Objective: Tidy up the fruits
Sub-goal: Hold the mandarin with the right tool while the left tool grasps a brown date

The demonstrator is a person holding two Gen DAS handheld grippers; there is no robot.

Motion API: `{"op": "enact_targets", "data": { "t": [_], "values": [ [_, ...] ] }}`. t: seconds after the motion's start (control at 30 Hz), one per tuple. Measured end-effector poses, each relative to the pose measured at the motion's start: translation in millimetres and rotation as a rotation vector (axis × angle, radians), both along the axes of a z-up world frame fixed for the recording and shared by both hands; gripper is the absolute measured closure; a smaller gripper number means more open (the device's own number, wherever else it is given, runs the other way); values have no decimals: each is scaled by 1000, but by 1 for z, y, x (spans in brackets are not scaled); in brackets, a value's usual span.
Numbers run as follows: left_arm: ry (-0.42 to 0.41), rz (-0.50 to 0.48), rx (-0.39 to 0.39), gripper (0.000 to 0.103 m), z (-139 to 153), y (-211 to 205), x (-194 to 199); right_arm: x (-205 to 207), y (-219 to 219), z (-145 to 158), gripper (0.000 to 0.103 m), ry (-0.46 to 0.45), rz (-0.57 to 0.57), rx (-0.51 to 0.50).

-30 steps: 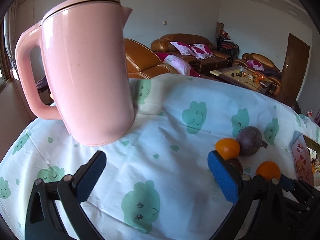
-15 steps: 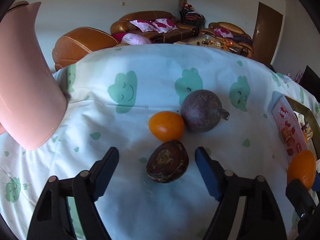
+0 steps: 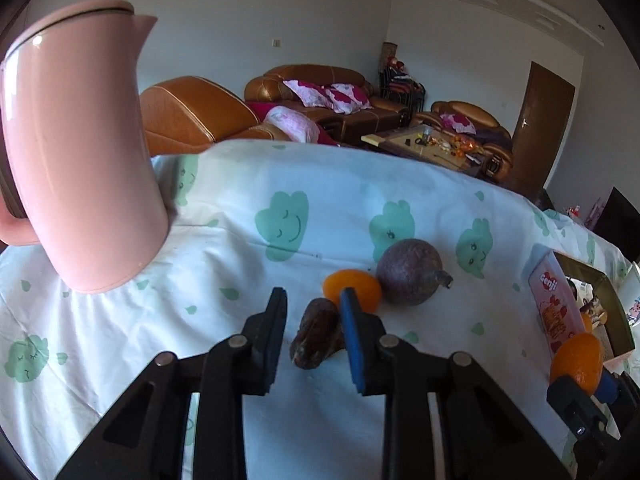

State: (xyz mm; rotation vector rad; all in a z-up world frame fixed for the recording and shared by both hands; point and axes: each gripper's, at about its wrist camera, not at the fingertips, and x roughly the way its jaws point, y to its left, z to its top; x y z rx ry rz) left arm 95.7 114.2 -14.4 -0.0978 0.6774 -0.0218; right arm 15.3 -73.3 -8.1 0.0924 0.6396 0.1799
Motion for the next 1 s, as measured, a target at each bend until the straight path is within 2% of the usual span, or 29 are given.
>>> {"op": "enact_targets", "data": {
  "t": [0.1,0.17,0.2,0.23,0.3,0.5,0.57,0.6,0.67,0.73,0.77,0.87,0.93,1.0],
  "values": [
    [-75,-28,-11,74,9,1,-13,-6,4,4,53,-38,-1,-25],
    [-81,-63,-53,75,10,6,-16,-10,6,6,53,-59,5,-37],
    [-83,-78,-74,80,10,8,-17,-11,6,7,53,-65,7,-40],
    [-86,-86,-85,81,11,9,-20,-11,7,8,53,-70,8,-43],
    [-94,-86,-115,81,12,11,-24,-12,7,8,53,-75,8,-44],
    [-80,-82,-274,81,10,34,-29,-11,3,7,53,-65,7,-28],
    [-76,-63,-295,81,9,41,-30,-10,2,7,53,-58,9,-23],
    [-70,-58,-290,82,7,41,-29,-10,2,7,53,-54,10,-20],
    [-34,-64,-269,69,2,33,-23,-9,2,6,53,-45,14,-16],
    [14,-73,-245,34,-5,22,-15,-9,2,5,53,-39,14,-10],
    [33,-77,-226,31,-7,16,-12,-9,1,5,53,-37,13,-7],
    [83,-60,-106,33,-14,-3,2,-7,0,4,53,-27,11,2],
    [127,-68,-42,51,-22,-15,10,-6,0,3,53,-21,12,5],
    [185,-87,12,59,-29,-27,18,-6,-1,3,53,-18,13,6]
  ]
}}
